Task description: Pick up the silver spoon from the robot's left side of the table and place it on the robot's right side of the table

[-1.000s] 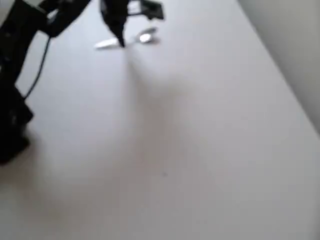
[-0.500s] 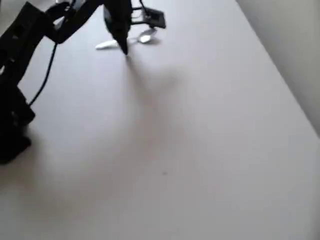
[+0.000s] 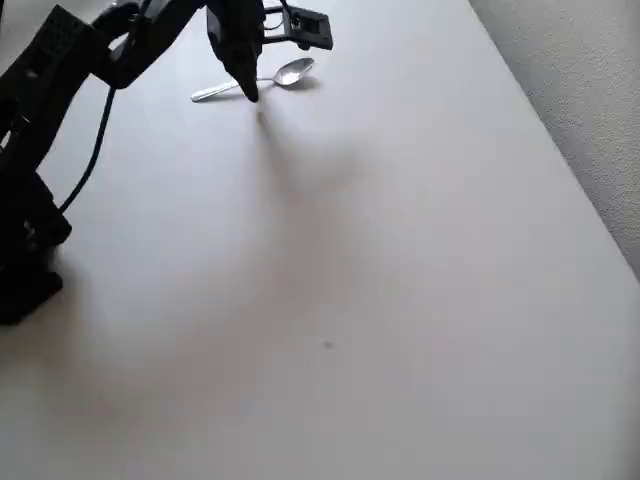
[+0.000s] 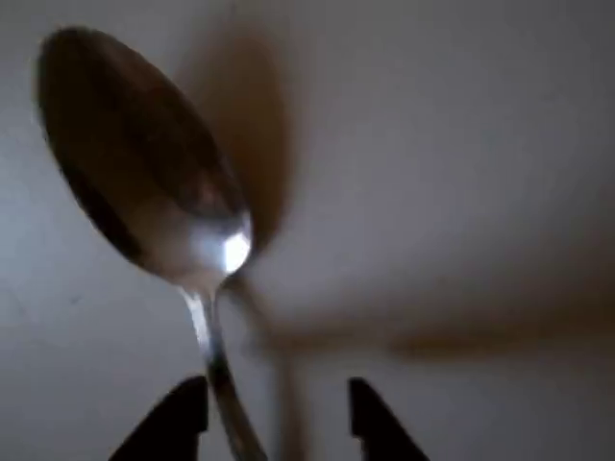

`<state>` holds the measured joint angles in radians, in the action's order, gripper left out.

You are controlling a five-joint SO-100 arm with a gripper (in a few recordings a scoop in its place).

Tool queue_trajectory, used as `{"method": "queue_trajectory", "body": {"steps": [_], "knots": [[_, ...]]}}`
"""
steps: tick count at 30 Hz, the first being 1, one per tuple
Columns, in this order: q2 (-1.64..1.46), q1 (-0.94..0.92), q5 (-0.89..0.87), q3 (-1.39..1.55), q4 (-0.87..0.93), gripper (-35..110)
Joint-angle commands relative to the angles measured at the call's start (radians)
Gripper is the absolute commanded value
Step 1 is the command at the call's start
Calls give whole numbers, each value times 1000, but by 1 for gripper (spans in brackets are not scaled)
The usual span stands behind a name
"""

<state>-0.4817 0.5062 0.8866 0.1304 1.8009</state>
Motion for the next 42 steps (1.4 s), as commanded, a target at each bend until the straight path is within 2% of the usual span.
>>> {"method": "queue_trajectory", "body": {"steps": [1, 21, 24, 34, 42], "knots": [[-14, 11, -14, -80, -12, 17], [100, 43, -29, -209, -28, 17], [104, 35, -29, -209, -28, 9], [112, 11, -25, -210, -26, -2], [112, 12, -26, -210, -21, -2]]}}
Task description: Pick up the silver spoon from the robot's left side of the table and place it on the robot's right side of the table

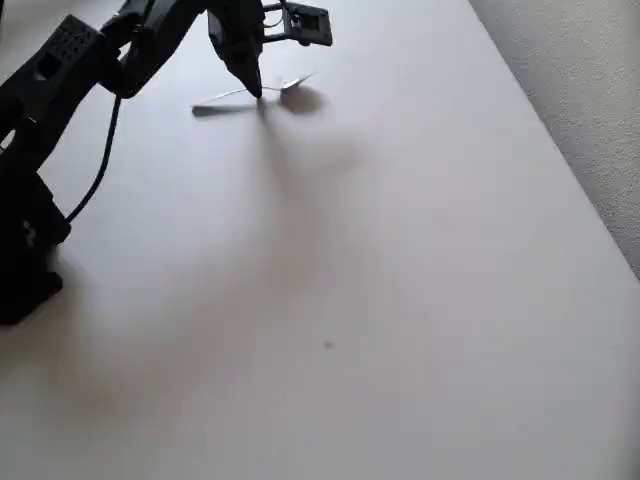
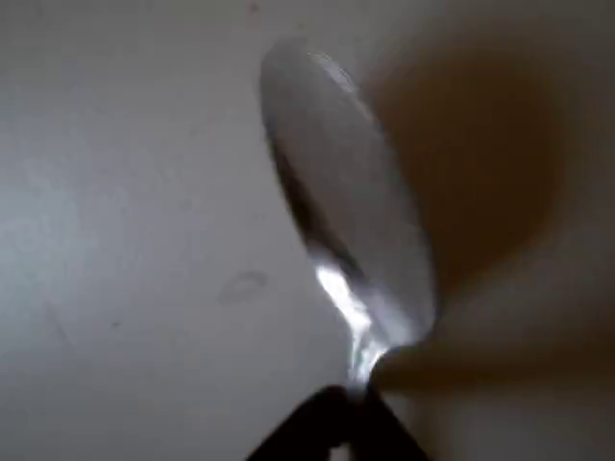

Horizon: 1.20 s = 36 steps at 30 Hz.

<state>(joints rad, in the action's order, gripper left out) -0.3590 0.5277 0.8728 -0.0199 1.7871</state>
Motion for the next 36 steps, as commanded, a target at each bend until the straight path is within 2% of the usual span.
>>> {"method": "queue_trajectory", "body": {"steps": [1, 17, 36], "knots": [[-11, -9, -14, -60, -6, -2], [-101, -2, -20, -60, 51, -2], [-360, -6, -118, -9, 67, -2]]}}
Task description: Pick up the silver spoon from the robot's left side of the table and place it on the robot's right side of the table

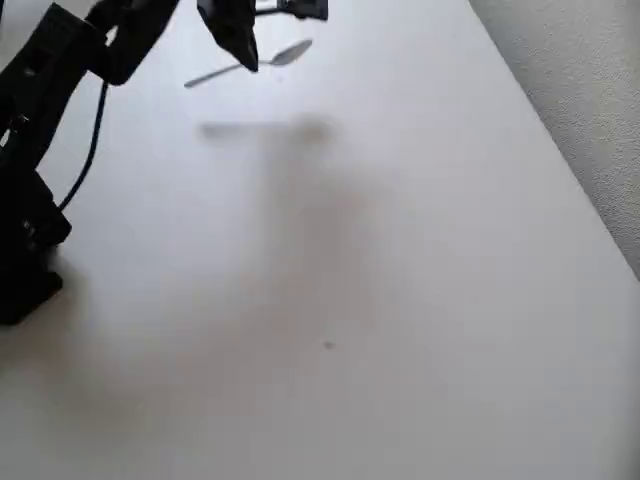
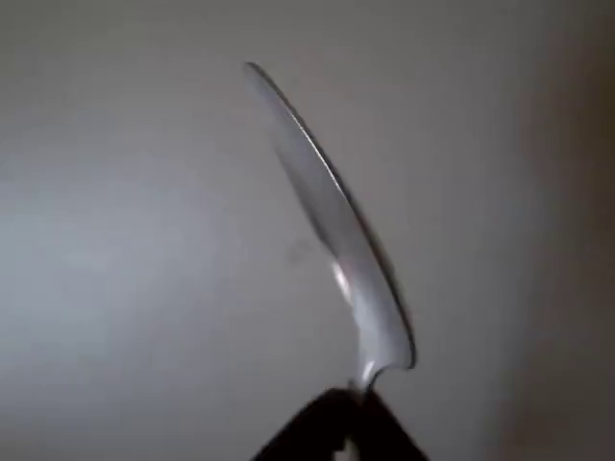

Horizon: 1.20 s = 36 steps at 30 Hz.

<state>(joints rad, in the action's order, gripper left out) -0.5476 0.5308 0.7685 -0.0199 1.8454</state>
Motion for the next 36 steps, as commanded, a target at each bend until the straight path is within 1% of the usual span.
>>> {"method": "queue_trajectory", "body": {"steps": [1, 7, 11, 14, 18, 20, 21, 24, 27, 29, 31, 36], "knots": [[-187, -21, -15, 5, 9, -2], [-310, -132, -55, 89, 12, -2], [-479, -202, -110, 219, 12, -2], [-650, -259, -224, 341, 11, -2], [-907, -362, -430, 509, 8, -2], [-1066, -426, -512, 661, -8, -2], [-1169, -460, -532, 784, -46, -2], [-1603, -584, -537, 1310, -305, -2], [-1878, -683, -466, 1669, -397, -2], [-2029, -736, -393, 1928, -506, -2], [-2111, -798, -362, 2109, -581, -2], [-2149, -900, -359, 2368, -759, -2]]}}
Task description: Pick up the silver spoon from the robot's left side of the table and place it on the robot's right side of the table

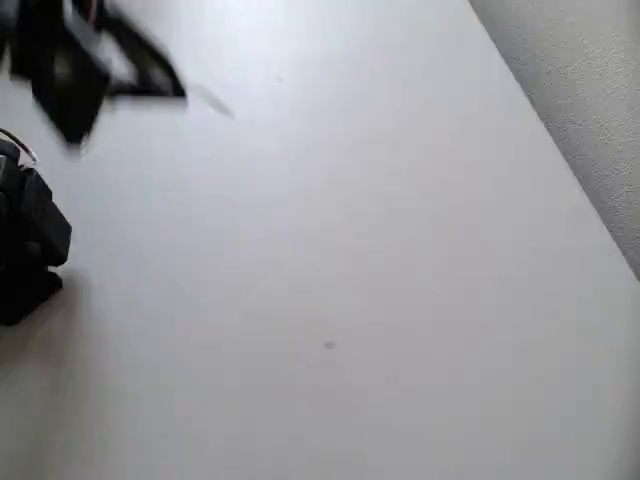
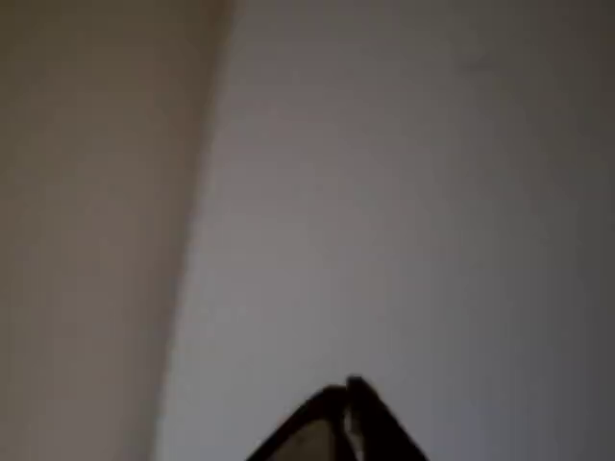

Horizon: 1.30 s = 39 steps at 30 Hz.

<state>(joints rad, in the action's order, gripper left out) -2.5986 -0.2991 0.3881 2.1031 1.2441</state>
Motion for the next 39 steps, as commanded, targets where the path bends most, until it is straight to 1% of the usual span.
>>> {"method": "queue_trajectory", "body": {"steps": [1, 5, 9, 12, 19, 22, 25, 28, 33, 36, 39], "knots": [[-80, -83, 23, 272, -196, -2], [104, -120, 43, 285, -324, -2], [299, -152, 115, 270, -483, -2], [466, -204, 178, 204, -588, -2], [896, -362, 250, -103, -627, -2], [946, -376, 247, -156, -606, -2], [884, -341, 164, -164, -522, -2], [793, -258, 86, -158, -387, -2], [686, -112, 25, -110, -281, -2], [678, -40, 6, -107, -218, -2], [678, 32, 2, -69, -195, -2]]}}
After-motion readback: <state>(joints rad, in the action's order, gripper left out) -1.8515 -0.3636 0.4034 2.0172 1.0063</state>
